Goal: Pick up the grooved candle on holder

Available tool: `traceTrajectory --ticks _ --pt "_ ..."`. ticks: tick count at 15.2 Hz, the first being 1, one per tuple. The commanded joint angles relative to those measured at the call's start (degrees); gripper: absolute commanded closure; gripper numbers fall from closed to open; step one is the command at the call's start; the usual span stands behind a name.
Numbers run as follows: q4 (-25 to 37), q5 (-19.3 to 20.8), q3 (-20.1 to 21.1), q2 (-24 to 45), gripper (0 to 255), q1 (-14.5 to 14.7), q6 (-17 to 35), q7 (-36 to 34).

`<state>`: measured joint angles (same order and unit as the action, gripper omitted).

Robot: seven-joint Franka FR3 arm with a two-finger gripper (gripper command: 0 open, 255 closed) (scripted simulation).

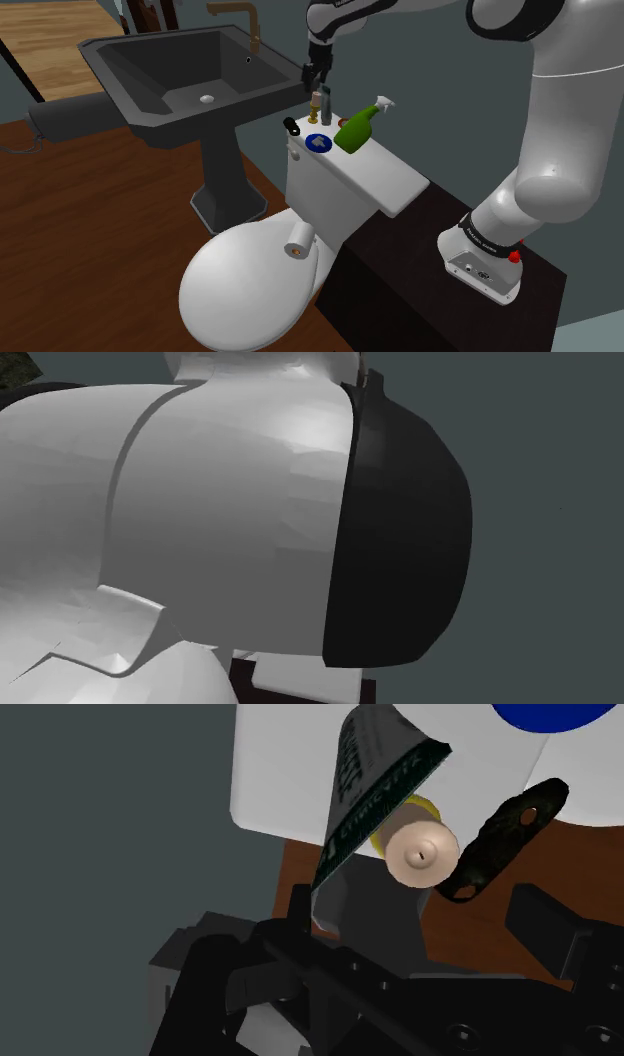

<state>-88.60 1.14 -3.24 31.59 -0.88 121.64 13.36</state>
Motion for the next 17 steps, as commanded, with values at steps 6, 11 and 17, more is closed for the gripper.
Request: traceTrajectory --ticks 6,11,17 --pt "-0.53 -0.12 0.18 2.56 255 0.39 -1.89 -0.47" --pt "-0.8 -0.12 0.19 2.34 255 0.4 -1.83 -0.48" --pt "-0.69 -0.18 0.08 1.1 255 0.04 -3.21 0.02"
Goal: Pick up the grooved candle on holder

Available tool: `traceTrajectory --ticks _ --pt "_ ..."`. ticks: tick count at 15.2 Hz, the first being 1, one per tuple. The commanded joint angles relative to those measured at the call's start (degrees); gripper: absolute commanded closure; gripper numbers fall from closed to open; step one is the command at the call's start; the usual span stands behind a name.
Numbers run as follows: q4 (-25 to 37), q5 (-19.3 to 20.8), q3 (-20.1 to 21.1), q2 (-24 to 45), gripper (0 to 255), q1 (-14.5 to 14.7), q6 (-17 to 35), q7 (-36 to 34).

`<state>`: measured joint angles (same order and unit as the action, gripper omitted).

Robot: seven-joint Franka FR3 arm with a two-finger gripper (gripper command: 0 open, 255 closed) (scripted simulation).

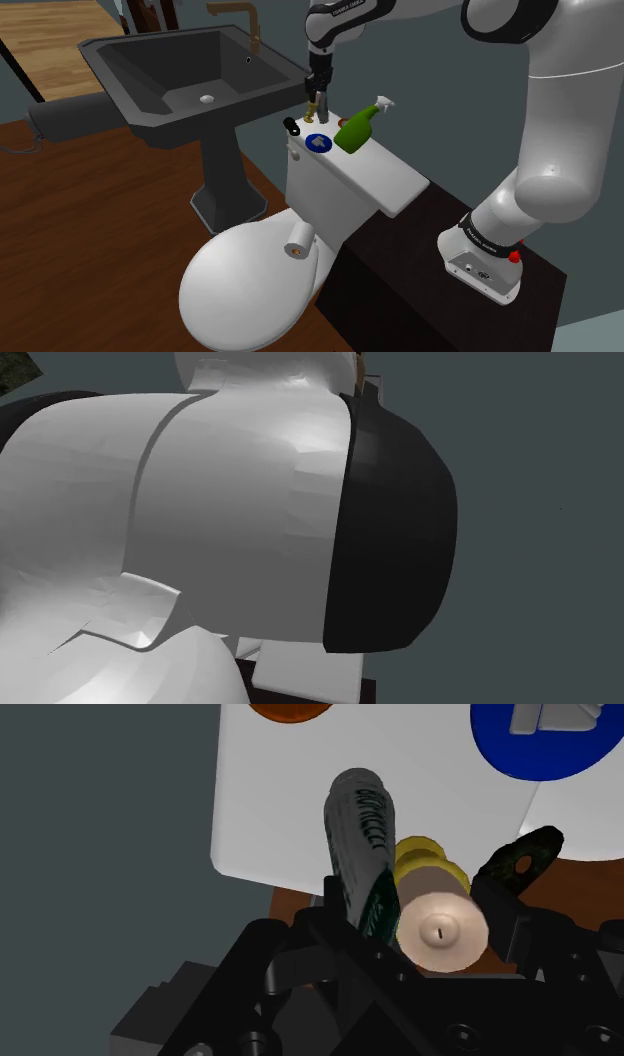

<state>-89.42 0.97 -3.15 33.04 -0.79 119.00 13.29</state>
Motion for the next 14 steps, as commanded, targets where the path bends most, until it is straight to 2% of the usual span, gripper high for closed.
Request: traceTrajectory --ticks 1,14 --pt "0.36 0.01 -0.03 -0.71 255 -0.04 -1.16 0.1" --pt "4.11 0.09 -0.1 -3.92 255 0.0 -8.11 0.28"
